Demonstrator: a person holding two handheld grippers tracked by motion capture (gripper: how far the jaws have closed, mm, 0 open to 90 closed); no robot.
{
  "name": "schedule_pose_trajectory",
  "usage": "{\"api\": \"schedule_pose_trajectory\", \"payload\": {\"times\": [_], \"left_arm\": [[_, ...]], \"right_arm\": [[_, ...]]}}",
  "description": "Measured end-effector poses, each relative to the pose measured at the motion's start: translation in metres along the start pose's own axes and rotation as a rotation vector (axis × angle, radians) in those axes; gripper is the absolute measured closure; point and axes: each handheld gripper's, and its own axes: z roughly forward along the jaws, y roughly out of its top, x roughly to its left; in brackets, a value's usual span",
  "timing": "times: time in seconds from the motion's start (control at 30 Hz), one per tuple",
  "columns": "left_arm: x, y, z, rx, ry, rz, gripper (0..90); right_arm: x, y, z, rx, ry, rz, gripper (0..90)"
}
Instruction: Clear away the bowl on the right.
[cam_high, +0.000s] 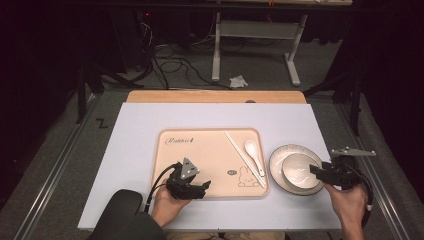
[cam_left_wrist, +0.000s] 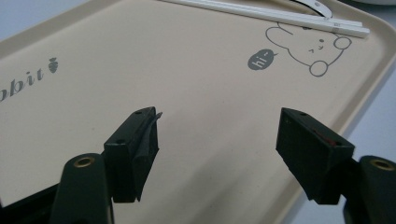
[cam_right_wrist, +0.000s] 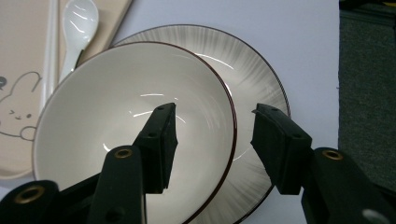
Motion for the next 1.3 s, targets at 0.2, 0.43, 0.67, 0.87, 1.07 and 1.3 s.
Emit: {"api": "schedule_pose_trajectory", "payload": {"times": [0.2,0.43,0.67,0.87,1.07,1.3], "left_arm": [[-0.001,-0.001,-0.002,-0.004,0.005,0.009,29.8],[-0.001,-0.003,-0.005,-0.006,0.019,0.007,29.8],[0.0,-0.006,-0.008,-0.007,0.034,-0.004,29.9],[0.001,-0.009,-0.011,-0.005,0.048,-0.011,30.0],[0.002,-0.012,-0.015,-0.002,0.063,-0.024,30.2],[0.003,-0.016,-0.018,-0.002,0.08,-0.038,30.4]], "right_arm": [[-0.001,-0.001,0.011,0.06,0.007,-0.019,53.9],[-0.003,0.002,0.021,0.11,0.026,-0.002,56.7],[-0.007,0.006,0.028,0.16,0.065,0.009,66.1],[-0.013,0.008,0.036,0.192,0.079,0.008,72.9],[-0.017,0.012,0.041,0.211,0.105,0.018,79.1],[-0.022,0.017,0.048,0.222,0.141,0.032,81.4]]}}
